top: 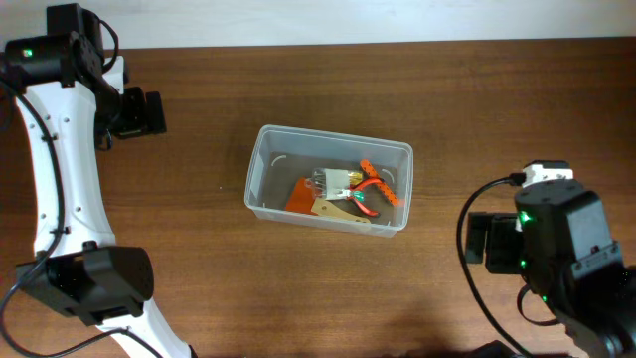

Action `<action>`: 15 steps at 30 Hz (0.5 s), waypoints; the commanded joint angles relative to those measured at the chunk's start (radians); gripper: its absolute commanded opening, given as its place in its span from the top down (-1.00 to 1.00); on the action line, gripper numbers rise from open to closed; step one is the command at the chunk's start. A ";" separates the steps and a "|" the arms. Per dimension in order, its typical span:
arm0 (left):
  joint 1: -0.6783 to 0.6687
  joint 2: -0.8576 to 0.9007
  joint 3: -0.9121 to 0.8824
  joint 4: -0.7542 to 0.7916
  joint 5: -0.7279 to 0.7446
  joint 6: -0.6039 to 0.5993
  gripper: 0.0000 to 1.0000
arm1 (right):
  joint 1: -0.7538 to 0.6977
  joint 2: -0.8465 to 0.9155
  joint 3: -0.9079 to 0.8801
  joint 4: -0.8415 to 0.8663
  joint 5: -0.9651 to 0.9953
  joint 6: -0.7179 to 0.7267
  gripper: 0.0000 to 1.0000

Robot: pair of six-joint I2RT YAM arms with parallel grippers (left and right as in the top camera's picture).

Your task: Pack container

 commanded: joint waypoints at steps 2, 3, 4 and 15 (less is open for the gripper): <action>0.006 -0.005 0.010 -0.001 -0.007 0.012 -0.98 | -0.002 0.025 0.001 -0.017 -0.017 -0.002 -0.97; 0.006 -0.005 0.010 -0.001 -0.007 0.012 -0.98 | -0.002 0.034 0.001 -0.018 -0.018 -0.002 -0.98; 0.006 -0.005 0.010 -0.001 -0.007 0.012 -0.98 | -0.002 0.041 0.001 -0.017 -0.024 -0.002 -0.97; 0.006 -0.005 0.010 0.000 -0.007 0.012 -0.98 | -0.002 0.122 0.001 -0.038 -0.043 0.013 -0.98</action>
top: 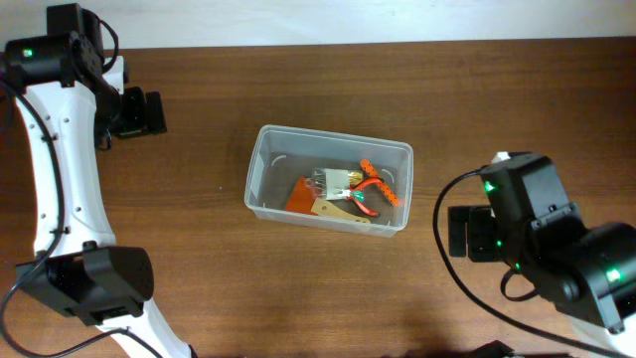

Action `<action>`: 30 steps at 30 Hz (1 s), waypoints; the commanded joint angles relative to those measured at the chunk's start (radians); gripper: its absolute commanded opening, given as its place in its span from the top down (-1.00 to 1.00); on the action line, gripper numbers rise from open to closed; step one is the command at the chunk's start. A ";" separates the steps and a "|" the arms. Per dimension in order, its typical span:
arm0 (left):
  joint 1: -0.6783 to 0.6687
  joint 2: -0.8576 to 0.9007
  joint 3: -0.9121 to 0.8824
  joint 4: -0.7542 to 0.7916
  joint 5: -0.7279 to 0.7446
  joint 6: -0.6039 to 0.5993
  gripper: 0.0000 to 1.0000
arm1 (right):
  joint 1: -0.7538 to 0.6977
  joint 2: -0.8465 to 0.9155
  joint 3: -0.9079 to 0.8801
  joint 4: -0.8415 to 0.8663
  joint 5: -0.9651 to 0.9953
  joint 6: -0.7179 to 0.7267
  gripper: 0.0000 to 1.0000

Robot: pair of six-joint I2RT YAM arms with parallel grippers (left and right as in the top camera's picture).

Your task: Pack container

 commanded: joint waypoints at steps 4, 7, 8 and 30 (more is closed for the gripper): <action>0.006 -0.005 0.010 0.000 -0.007 0.012 -0.98 | -0.002 -0.011 0.002 0.034 -0.003 0.024 -0.98; 0.006 -0.005 0.010 0.000 -0.007 0.012 -0.98 | -0.003 -0.040 0.001 0.079 0.024 0.023 -0.98; 0.006 -0.005 0.010 -0.001 -0.007 0.012 -0.99 | -0.004 -0.056 -0.002 0.101 0.038 0.023 -0.97; 0.006 -0.005 0.010 -0.001 -0.007 0.012 -0.98 | -0.395 -0.787 -0.830 0.975 -0.384 -0.074 -0.97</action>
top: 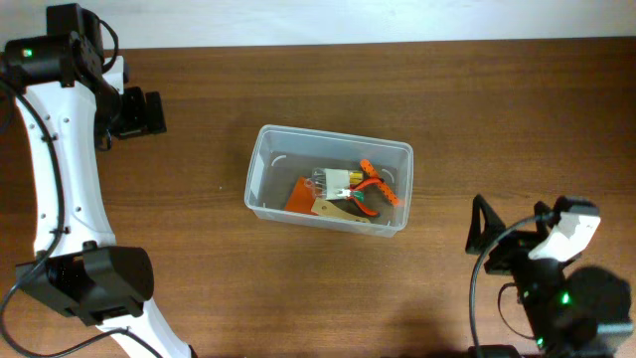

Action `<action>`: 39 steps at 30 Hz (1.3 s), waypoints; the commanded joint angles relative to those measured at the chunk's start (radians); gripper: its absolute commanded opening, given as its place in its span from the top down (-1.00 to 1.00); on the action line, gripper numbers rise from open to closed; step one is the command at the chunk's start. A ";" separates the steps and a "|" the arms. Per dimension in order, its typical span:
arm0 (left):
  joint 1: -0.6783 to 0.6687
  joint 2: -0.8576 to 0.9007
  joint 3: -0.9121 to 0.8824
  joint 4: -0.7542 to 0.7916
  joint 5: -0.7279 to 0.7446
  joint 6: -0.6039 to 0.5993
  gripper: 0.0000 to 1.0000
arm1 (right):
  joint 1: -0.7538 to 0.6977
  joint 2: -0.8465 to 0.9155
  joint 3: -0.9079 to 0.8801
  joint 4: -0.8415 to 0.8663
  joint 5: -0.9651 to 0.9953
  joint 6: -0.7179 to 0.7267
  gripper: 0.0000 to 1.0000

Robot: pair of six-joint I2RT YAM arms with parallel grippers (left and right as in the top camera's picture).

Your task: Pack container

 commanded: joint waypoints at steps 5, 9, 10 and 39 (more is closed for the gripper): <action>0.006 -0.005 0.010 0.000 -0.008 0.012 -0.98 | -0.011 -0.226 -0.283 0.288 0.028 -0.011 -0.97; 0.006 -0.005 0.010 0.000 -0.008 0.012 -0.99 | -0.011 -0.274 -0.413 0.467 0.027 -0.010 -0.97; 0.006 -0.005 0.010 -0.001 -0.008 0.012 -0.98 | -0.011 -0.281 -0.442 0.504 0.027 -0.011 -0.98; 0.006 -0.005 0.010 -0.001 -0.008 0.012 -0.99 | -0.010 -0.403 -0.642 0.374 0.027 -0.010 -0.98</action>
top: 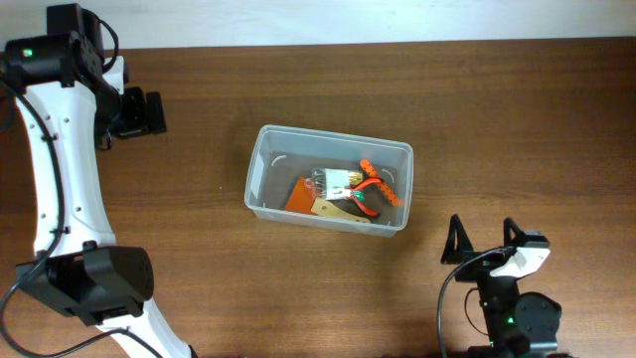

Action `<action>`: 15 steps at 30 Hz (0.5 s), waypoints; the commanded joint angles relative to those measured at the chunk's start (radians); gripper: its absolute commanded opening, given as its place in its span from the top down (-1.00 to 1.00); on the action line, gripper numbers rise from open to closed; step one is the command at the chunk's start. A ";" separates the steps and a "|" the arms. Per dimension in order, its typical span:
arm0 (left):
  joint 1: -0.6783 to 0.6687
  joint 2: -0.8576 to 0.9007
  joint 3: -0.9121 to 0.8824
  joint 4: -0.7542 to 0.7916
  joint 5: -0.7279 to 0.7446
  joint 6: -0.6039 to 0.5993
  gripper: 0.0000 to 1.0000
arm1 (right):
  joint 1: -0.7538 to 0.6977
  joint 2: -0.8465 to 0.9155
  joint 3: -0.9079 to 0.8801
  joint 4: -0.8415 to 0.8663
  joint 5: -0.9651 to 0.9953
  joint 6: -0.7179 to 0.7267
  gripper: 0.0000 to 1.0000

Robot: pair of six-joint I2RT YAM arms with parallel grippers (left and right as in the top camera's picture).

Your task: Pack container

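A clear plastic container sits mid-table. It holds red-handled pliers, an orange piece, a tan card and a small clear item. My right gripper is near the front edge, below and right of the container. Its two black fingers stand apart with nothing between them. My left gripper hangs at the far left, well away from the container; its jaws cannot be made out.
The white left arm runs down the left side to its base at the front left. The right arm's base sits at the front edge. Bare brown table surrounds the container.
The right arm has dropped back toward the front edge and now looks smaller in view. Both fingers of its gripper now show, spread apart. The container, its contents and the left arm are unchanged.
The right arm stood right of the container with its gripper toward it, then a little closer to the container's right wall. Later it had pulled back toward the front edge, and now sits lower still, open and empty. The container's contents and the left arm never changed.
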 commanded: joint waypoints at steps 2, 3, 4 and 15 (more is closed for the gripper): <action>0.005 -0.005 0.010 -0.001 -0.007 0.012 -0.99 | -0.007 -0.011 -0.037 -0.010 0.005 -0.007 -0.98; 0.005 -0.005 0.010 -0.001 -0.007 0.012 -0.99 | -0.007 -0.011 -0.048 -0.008 -0.002 -0.007 -0.98; 0.005 -0.005 0.010 -0.001 -0.007 0.012 -0.98 | -0.007 -0.011 -0.064 0.000 -0.016 -0.007 -0.97; 0.006 -0.005 0.010 -0.001 -0.007 0.012 -0.98 | -0.007 -0.011 -0.072 0.020 -0.017 -0.011 -0.97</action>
